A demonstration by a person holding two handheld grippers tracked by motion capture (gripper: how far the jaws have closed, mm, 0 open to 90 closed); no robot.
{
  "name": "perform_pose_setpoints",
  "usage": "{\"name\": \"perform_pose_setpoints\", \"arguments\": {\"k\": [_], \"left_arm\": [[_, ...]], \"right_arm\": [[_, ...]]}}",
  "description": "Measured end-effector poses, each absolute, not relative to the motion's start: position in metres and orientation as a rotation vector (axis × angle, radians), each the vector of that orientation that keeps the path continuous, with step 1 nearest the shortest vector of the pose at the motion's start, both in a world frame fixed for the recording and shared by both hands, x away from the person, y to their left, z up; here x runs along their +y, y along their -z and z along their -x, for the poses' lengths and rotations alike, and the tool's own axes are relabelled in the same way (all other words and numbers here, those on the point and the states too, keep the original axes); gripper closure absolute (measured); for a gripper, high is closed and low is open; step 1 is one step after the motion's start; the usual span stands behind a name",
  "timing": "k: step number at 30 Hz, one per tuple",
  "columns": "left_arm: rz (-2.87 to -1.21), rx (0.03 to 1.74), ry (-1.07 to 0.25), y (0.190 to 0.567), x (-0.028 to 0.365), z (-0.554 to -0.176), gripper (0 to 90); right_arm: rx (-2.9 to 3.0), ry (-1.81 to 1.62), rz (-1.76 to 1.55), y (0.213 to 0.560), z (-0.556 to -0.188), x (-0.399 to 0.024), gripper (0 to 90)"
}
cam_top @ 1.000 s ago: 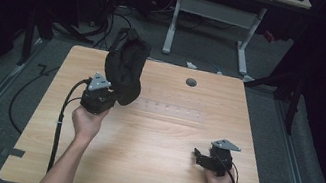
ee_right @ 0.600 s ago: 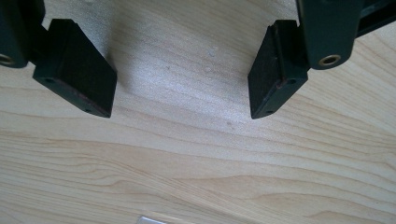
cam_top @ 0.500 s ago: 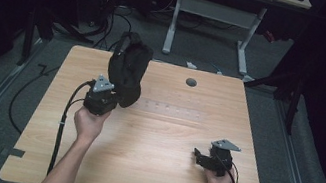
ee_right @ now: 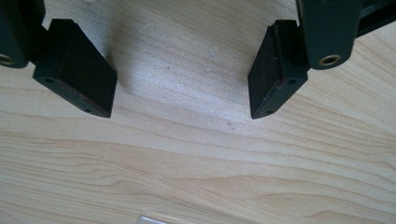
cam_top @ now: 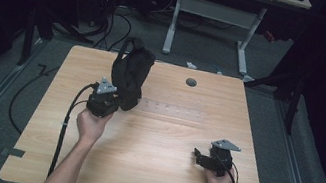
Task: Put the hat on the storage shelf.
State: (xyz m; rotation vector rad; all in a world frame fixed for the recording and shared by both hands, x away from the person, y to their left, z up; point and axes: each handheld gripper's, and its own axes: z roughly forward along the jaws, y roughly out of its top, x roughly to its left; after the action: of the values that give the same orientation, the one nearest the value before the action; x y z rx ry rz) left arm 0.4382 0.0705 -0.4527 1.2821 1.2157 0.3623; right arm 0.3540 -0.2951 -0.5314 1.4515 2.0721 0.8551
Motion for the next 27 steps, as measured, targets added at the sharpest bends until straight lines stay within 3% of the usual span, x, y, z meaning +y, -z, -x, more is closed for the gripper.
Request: {"name": "perform_pose_setpoints", "arguments": {"k": [11,24,27], "left_arm": [[-1.266,1.237,-0.327,0.457,0.076,-0.437,82.4],[-1.223,1.268,-0.318,0.458,0.085,-0.434,39.7],[-1.219,1.263,-0.316,0.457,0.086,-0.432,34.8]], "right_arm": [[2.074,-0.856,-1.451,0.531,-0.354,-0.295,24.1],[2.075,-0.857,-1.45,0.531,-0.354,-0.295,24.1],[2.073,-0.857,-1.451,0.531,-0.354,-0.295,24.2]]}}
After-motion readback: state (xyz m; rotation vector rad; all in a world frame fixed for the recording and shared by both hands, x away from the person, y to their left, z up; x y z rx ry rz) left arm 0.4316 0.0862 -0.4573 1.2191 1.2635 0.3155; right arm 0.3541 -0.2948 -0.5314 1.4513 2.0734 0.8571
